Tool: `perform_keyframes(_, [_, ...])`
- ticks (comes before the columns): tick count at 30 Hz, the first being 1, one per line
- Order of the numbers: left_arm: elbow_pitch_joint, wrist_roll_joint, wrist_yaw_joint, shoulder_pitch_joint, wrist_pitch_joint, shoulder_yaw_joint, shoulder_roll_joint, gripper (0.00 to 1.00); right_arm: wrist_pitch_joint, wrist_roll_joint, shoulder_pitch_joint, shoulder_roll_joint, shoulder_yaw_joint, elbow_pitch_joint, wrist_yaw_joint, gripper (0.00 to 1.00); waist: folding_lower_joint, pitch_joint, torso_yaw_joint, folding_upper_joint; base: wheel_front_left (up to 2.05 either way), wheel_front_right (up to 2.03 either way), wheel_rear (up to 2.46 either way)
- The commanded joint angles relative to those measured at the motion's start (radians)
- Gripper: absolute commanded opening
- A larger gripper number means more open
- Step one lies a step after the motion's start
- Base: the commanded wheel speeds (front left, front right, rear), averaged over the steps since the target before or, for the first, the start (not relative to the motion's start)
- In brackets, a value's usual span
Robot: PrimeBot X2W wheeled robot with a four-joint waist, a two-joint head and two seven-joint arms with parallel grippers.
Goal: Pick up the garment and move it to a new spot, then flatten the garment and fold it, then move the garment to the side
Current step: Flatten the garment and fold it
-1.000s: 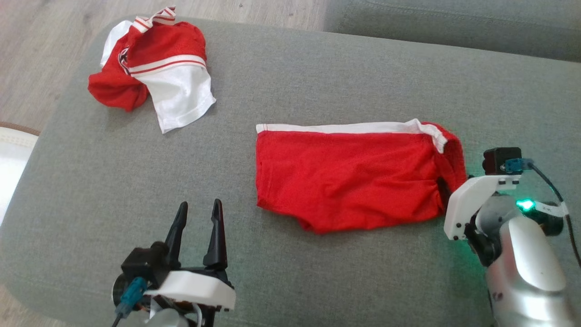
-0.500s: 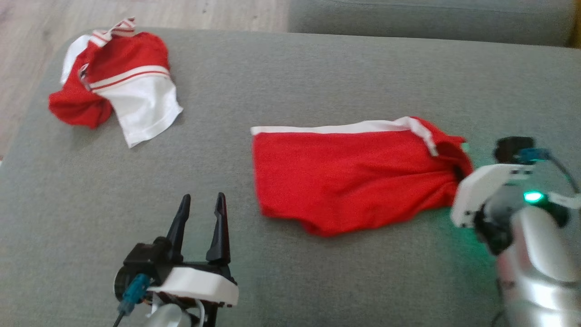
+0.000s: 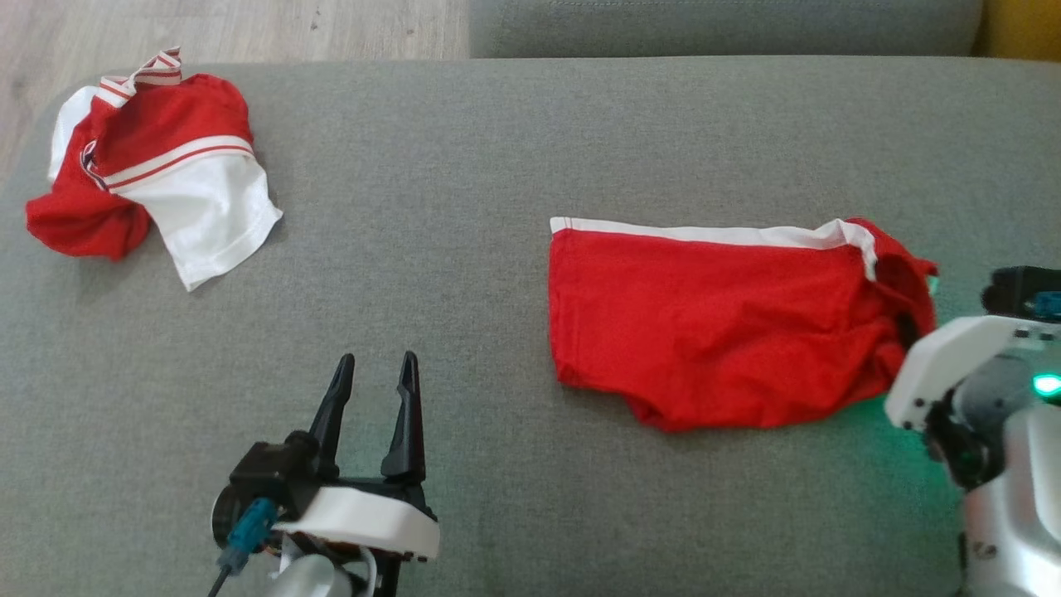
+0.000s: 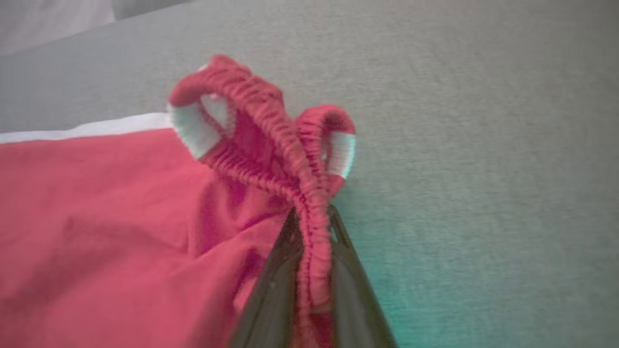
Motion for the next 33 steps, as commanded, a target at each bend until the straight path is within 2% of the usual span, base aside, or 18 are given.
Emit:
perform_keyframes(1, [-0.025,0.006,-0.001,-0.047,0.001,0.026,0.018,1.0,-0.009,0.024,-0.02,0.009,0.037,-0.057,-0.001,0.0,0.0,-0.002,0.003,0.0,0.0,0.0,0.0])
perform_keyframes(5, [-0.021,0.005,0.001,-0.048,0.003,0.026,0.019,1.0,-0.008,0.098,-0.025,0.039,0.096,-0.111,-0.001,0.0,0.0,-0.014,0.012,0.0,0.0,0.0,0.0])
perform_keyframes(8, [-0.023,0.002,0.004,-0.046,0.003,0.026,0.021,1.0,0.0,0.149,-0.035,0.057,0.176,-0.172,-0.001,0.0,0.0,-0.026,0.026,0.0,0.0,0.0,0.0])
perform_keyframes(13, [-0.026,-0.002,0.008,-0.042,0.003,0.026,0.021,1.0,0.01,0.199,-0.054,0.074,0.257,-0.203,-0.001,0.0,0.0,-0.031,0.044,0.0,0.0,0.0,0.0])
perform_keyframes(20, [-0.023,-0.004,0.005,-0.045,0.001,0.019,0.015,1.0,-0.024,0.299,-0.095,0.079,0.342,-0.13,-0.001,0.0,0.0,-0.027,0.07,0.0,0.0,0.0,0.0])
perform_keyframes(26, [-0.014,-0.008,0.002,-0.05,-0.004,0.015,0.008,1.0,-0.078,0.358,-0.149,0.079,0.452,-0.007,-0.001,0.0,0.0,-0.021,0.091,0.0,0.0,0.0,0.0])
perform_keyframes(27, [-0.012,-0.008,0.001,-0.05,-0.005,0.015,0.007,1.0,-0.091,0.359,-0.158,0.079,0.466,0.013,-0.001,0.06,0.0,-0.02,0.094,0.0,0.0,0.0,0.0])
perform_keyframes(28, [-0.011,-0.008,0.001,-0.051,-0.005,0.014,0.006,1.0,-0.101,0.36,-0.167,0.079,0.483,0.032,-0.001,0.35,0.0,-0.019,0.096,0.0,0.0,0.0,0.0])
perform_keyframes(29, [-0.01,-0.008,0.001,-0.051,-0.006,0.013,0.005,1.0,-0.111,0.365,-0.175,0.079,0.502,0.046,-0.001,0.7,0.0,-0.018,0.098,0.0,0.0,0.0,0.0])
perform_keyframes(30, [-0.008,-0.009,0.001,-0.051,-0.007,0.012,0.005,1.0,-0.123,0.373,-0.182,0.079,0.518,0.057,-0.001,1.0,0.0,-0.017,0.099,0.0,0.0,0.0,0.0])
perform_keyframes(33, [-0.005,-0.01,0.002,-0.05,-0.009,0.012,0.004,1.0,-0.155,0.409,-0.198,0.079,0.572,0.073,-0.001,1.0,0.0,-0.016,0.098,0.0,0.0,0.0,0.0])
